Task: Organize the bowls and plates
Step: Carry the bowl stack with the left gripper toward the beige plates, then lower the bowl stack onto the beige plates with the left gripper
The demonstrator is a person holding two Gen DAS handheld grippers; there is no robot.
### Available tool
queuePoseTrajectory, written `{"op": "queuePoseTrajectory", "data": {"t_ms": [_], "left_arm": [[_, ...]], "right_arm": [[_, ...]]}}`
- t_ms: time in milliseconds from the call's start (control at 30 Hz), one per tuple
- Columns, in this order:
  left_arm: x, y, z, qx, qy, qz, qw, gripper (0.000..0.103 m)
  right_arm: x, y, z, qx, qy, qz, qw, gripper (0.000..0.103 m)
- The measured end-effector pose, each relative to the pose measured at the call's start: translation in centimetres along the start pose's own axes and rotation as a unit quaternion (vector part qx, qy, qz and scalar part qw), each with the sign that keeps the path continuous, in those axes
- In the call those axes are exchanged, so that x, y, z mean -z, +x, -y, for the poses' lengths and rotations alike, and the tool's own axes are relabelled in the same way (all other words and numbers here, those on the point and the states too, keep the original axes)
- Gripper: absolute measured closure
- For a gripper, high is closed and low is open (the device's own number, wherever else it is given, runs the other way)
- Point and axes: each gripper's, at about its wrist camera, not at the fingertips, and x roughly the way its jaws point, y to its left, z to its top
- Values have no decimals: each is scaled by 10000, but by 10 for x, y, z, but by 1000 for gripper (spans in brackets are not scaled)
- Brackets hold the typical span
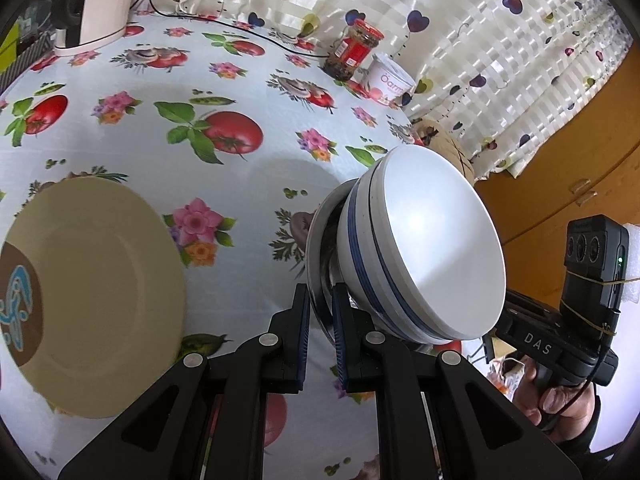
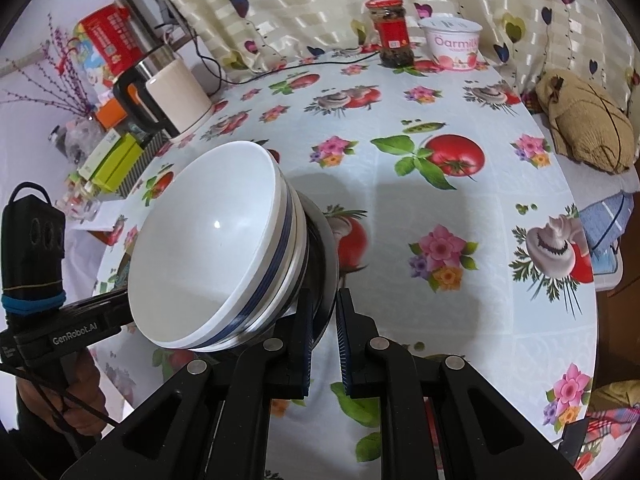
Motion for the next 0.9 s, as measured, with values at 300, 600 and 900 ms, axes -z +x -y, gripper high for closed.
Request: {"op": "queuePoseTrajectory", "data": {"t_ms": [300,600,900], "left_arm": [[-1,-26,-20,-117,-161,224,9996,92],[2,-53,-48,-330,-412,448,9976,92],[7,-79,-82,-579,-729,642,9936,92]], "right_arm": [[-8,3,-27,-103,-254,-12,9996,91],[-19,13,-66,-290,-614,-58,9977,91],[-28,30,-106,-489,-978,-164,9939,91]]}}
